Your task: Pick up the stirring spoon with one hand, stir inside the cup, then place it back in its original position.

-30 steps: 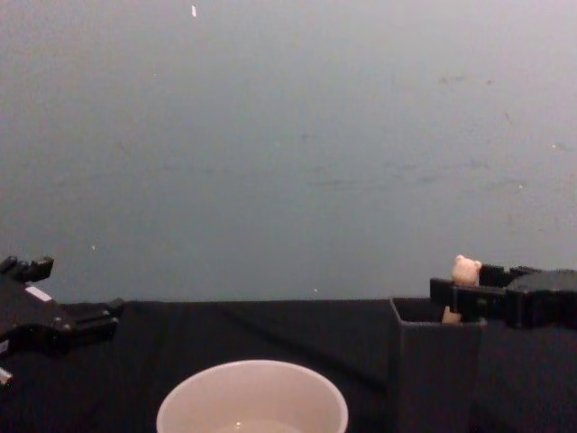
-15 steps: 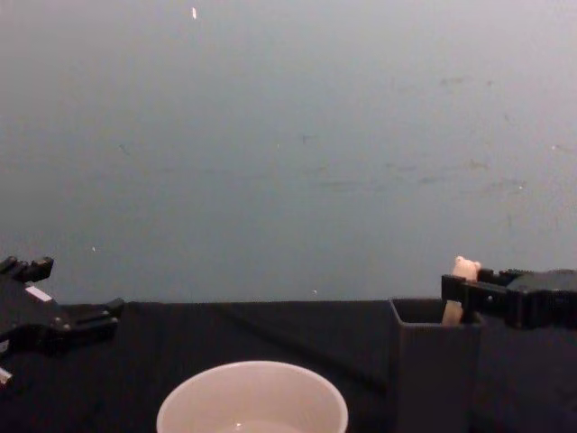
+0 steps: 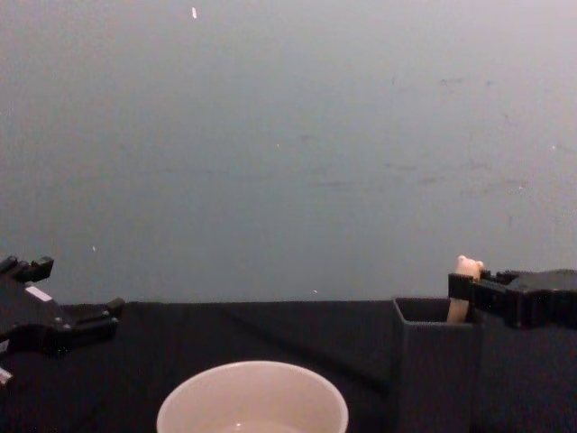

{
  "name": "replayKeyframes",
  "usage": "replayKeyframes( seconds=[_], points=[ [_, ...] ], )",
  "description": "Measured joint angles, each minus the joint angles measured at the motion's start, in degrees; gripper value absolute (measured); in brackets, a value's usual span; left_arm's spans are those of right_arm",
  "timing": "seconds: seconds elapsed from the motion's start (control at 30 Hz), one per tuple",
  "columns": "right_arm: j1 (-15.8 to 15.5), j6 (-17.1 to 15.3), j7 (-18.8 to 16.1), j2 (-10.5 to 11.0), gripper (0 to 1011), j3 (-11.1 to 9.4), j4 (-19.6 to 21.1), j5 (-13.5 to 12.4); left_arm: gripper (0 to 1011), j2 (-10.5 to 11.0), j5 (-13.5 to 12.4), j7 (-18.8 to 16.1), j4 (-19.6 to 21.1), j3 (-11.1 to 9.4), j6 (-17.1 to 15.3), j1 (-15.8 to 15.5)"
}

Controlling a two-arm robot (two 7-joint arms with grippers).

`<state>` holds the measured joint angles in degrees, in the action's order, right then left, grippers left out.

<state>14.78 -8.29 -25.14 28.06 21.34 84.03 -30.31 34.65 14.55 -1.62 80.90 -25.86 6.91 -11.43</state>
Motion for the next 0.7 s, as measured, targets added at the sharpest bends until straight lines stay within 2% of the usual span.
replayKeyframes(
  seconds=[0.7],
  points=[
    [0.0,0.0,0.01,0.0,218,0.0,0.0,0.0,1001,0.0,0.0,0.0,0.0,0.0,0.0,0.0]
  ],
)
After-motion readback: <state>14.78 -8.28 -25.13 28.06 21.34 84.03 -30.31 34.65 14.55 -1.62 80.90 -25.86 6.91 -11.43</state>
